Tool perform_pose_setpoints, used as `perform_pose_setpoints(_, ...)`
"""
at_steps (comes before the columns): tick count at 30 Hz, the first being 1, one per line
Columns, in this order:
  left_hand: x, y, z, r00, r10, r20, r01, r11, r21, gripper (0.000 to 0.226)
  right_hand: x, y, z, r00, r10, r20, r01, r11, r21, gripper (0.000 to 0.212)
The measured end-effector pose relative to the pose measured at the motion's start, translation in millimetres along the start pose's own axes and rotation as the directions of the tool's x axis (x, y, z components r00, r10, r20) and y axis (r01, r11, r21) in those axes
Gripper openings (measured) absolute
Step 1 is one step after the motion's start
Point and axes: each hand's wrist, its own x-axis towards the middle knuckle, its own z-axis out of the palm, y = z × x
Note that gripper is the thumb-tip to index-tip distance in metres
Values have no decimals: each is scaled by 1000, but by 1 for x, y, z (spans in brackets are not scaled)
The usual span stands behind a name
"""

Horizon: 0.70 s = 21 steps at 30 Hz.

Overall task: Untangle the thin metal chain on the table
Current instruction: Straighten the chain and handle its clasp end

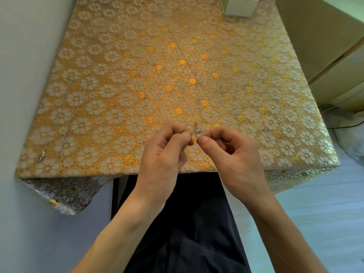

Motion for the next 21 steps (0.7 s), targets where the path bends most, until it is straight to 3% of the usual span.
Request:
perform_pose_setpoints(6, 0, -2, -6, 990, 140, -5, -136, 969, 205, 24, -1, -4, -4, 995, 29, 96, -45, 986, 163, 9)
perform_pose_setpoints(12, -2, 4, -7, 979, 201, -25, -183, 931, 314, 17, -5, -10, -6, 997, -3, 77, -6, 992, 123, 20)
perform_pose_setpoints(21, -6, 9, -7, 961, 277, 1, -253, 876, 411, 15, -4, -9, -3, 997, 2, 72, -11, 992, 125, 6)
